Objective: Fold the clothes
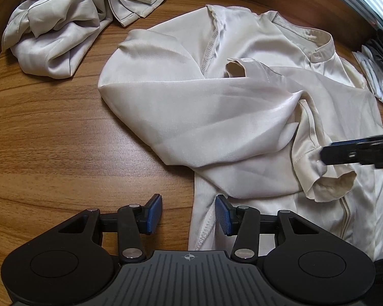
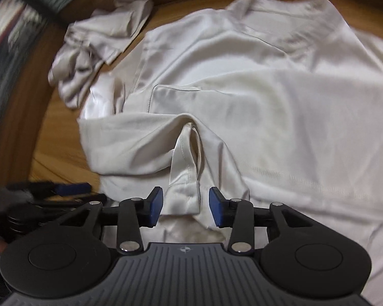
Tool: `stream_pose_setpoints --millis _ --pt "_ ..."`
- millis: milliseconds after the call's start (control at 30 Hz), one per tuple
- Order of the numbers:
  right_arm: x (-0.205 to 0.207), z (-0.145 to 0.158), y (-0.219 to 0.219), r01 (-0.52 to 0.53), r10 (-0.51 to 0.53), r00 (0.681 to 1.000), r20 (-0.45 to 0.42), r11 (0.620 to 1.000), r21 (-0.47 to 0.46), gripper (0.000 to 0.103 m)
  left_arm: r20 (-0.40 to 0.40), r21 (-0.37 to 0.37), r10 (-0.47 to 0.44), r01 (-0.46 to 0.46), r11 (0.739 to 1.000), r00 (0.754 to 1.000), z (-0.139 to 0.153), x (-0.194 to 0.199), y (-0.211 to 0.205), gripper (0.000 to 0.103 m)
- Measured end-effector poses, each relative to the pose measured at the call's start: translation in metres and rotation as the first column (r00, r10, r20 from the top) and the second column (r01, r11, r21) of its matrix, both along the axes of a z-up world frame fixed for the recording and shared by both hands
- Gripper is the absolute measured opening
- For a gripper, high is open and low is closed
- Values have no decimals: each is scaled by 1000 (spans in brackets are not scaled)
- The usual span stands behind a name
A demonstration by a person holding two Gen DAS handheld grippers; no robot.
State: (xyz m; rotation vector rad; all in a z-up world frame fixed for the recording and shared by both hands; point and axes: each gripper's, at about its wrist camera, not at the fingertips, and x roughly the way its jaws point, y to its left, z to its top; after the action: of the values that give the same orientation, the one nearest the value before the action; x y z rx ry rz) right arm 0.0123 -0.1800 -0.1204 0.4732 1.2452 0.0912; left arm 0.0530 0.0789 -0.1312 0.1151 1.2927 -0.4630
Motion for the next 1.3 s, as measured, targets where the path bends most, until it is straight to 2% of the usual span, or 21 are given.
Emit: stream_pose_setpoints --millis 133,167,200,233,300,433,600,733,933,967,1033,1100,1167,1233,1300 --pt "15 -13 14 -90 89 996 -7 993 -77 45 11 4 9 -9 1000 1000 0 2 -1 49" --pt "17 -16 16 -109 108 994 -9 990 -89 40 15 4 13 -13 1000 1000 0 3 -1 49" --pt "18 -18 18 -126 126 992 -4 987 -101 23 19 5 17 -17 1000 1000 0 4 -2 49" --pt "18 -16 19 -143 145 989 3 983 -113 17 21 5 19 -20 1000 1000 0 4 -2 49" --pt "17 -9 19 -174 178 984 21 976 -135 10 25 3 28 -28 1000 999 -1 5 -2 49" --pt "13 25 5 -194 209 975 76 967 -165 9 28 2 32 -32 999 999 -2 5 -2 49" --pt "-1 67 -39 -167 196 975 104 958 -233 9 40 15 33 -34 999 999 -2 6 -2 48" --pt "-13 80 -85 -122 154 984 87 948 -293 9 59 43 27 -29 999 998 -3 7 -4 48" --pt "-26 79 -139 -29 53 997 58 933 -358 9 76 90 11 -18 996 997 -4 8 -6 45" --pt "-27 79 -145 -16 38 998 56 933 -359 9 68 79 14 -19 997 998 -3 9 -5 42" --pt "-29 78 -150 -6 28 998 55 933 -359 9 59 31 19 -20 999 998 1 8 -3 41" --pt "-30 77 -152 0 21 998 56 934 -358 9 73 -16 5 -4 1000 997 9 5 -5 43" --pt "-30 75 -149 4 17 998 54 934 -357 9 84 -59 -22 27 998 996 15 3 -11 50" --pt "-28 73 -147 0 19 999 50 935 -356 9 94 -96 -48 57 994 994 20 1 -18 51" --pt "-27 70 -144 -5 22 999 45 935 -355 9 85 -91 -63 71 993 994 16 3 -28 51"
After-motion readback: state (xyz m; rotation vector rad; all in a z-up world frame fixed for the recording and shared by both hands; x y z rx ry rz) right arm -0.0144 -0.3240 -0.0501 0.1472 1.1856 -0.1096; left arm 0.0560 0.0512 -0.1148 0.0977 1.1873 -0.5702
